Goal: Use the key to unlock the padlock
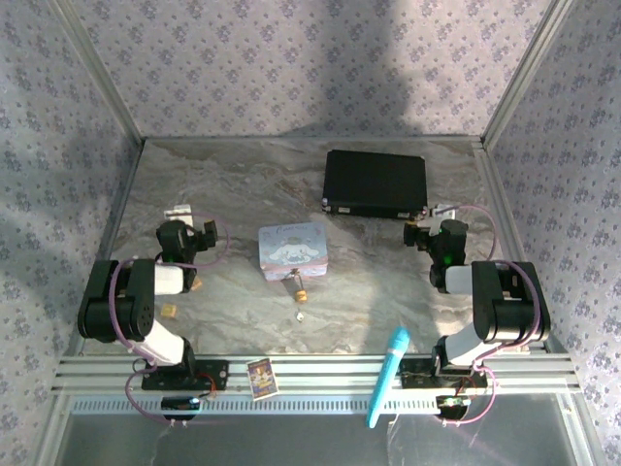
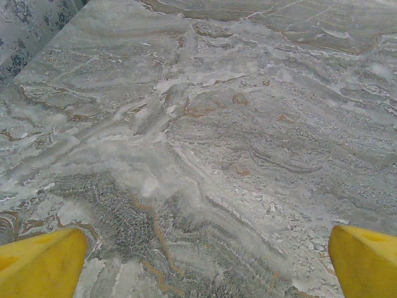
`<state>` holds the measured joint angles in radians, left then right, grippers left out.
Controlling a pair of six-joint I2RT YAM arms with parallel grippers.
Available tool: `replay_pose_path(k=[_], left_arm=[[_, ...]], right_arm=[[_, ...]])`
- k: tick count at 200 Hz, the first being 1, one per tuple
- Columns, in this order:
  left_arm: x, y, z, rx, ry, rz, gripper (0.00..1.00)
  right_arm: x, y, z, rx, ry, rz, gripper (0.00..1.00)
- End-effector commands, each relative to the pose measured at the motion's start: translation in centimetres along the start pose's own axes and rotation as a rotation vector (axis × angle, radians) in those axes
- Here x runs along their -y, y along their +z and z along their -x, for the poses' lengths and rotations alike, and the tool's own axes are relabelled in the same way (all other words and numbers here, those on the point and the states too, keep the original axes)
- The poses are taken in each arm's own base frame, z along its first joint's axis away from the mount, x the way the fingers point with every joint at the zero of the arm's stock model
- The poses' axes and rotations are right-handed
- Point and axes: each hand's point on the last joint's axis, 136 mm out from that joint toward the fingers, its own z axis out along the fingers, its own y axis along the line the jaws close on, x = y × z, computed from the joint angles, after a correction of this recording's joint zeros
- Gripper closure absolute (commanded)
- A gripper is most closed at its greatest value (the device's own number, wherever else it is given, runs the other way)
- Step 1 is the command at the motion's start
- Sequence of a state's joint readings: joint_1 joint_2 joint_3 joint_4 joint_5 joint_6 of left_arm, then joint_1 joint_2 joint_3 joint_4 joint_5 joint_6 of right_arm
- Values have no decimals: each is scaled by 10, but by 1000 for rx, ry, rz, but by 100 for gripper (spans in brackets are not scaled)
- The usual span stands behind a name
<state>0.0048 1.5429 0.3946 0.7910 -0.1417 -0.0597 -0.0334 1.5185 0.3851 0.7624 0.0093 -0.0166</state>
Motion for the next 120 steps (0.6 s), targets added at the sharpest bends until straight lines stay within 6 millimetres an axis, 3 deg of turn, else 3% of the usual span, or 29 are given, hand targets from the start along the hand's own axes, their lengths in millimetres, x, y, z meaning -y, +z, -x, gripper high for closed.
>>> replay_pose_path(k=[1, 22, 51, 80, 103, 120], left_arm=[[1, -7, 23, 84, -5, -13, 0], [-3, -21, 36, 102, -11, 6, 0], [-25, -54, 64, 120, -105, 110, 0], [-30, -91, 98, 175, -409, 92, 0], [-11, -109, 99, 115, -652, -42, 0], [22, -118, 96, 29, -718, -226, 0]], right_arm=[[1, -1, 21, 33, -11, 9, 1], [-2, -11, 33, 37, -27, 11, 1], [8, -35, 54, 47, 8, -67, 1], [0, -73, 83, 56, 147, -15, 1], [-7, -94, 83, -1, 315, 38, 1], [-36, -105, 80, -63, 347, 199, 1]])
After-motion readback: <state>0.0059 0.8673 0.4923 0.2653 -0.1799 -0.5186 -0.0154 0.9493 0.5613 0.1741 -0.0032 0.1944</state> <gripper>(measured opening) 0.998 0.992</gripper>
